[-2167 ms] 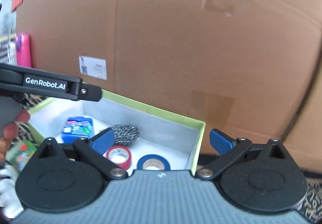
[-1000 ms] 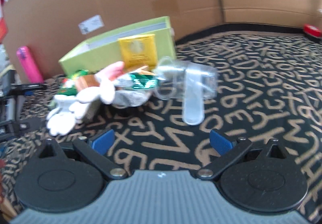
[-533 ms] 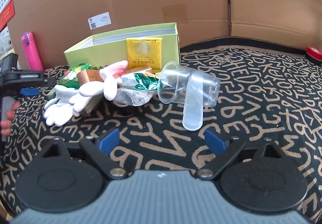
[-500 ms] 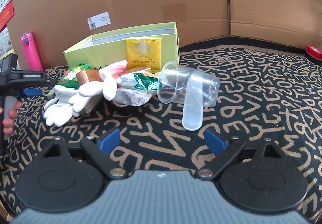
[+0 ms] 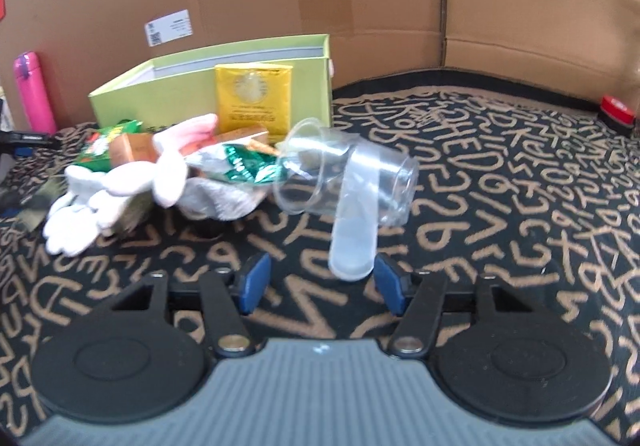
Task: Organize objects
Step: 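Grasp the green bar with left tool while right tool grasps frosted tube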
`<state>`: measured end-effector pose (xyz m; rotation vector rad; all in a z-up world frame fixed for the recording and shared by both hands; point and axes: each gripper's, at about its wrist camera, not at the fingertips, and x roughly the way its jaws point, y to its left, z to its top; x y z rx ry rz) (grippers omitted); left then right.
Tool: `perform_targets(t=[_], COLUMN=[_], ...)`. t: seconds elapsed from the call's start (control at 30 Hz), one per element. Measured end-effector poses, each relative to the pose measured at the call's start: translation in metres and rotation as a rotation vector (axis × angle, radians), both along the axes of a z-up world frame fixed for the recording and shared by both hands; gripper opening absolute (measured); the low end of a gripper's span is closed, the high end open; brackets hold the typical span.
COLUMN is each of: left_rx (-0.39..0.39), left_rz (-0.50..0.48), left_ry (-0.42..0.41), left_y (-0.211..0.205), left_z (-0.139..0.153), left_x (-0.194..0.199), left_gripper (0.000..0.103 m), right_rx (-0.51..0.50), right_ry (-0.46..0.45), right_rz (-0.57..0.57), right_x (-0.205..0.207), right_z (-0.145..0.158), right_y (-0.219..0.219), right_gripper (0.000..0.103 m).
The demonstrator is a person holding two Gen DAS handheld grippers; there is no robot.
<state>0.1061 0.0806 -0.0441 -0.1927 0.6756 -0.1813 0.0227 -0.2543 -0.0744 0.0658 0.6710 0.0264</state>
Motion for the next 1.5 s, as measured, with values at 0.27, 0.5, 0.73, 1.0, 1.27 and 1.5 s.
perform_targets(t=[0.27, 0.5, 0.73, 1.0, 1.27, 1.5], left_rx=[-0.026, -0.021, 0.005, 0.031, 0.036, 0.031], left_rz=[-0.082, -0.158, -0.181, -0.204, -0.198, -0.223], left_ry=[0.009, 0.037, 0.018, 0.032, 0.041, 0.043], left_y=[-0.019, -0.030, -0.049, -0.058, -0.058, -0.060], left_z=[0.000, -0.001, -0.004, -0.008, -0.010, -0.005], left_x=[-0.038, -0.061, -0.066, -0.062, -0.061, -0.064], left_gripper=[0.024, 0.024, 0.025, 0.032, 0.032, 0.023], right_rx=[0.029, 0.141, 0.015, -0.007, -0.007, 0.030], right_ry=[0.011, 0.100, 0.069, 0.047, 0.039, 0.047], right_rz=[-0.023, 0.115, 0.164, 0.147, 0.139, 0.159], right_x=[0.012, -0.031, -0.032, -0.016, -0.002, -0.015], right_z=[-0.005, 0.006, 0.005, -0.002, -0.005, -0.001], right_y=[-0.013, -0.014, 0.012, 0.018, 0.018, 0.014], right_gripper=[0.028, 0.027, 0.029, 0.040, 0.039, 0.027])
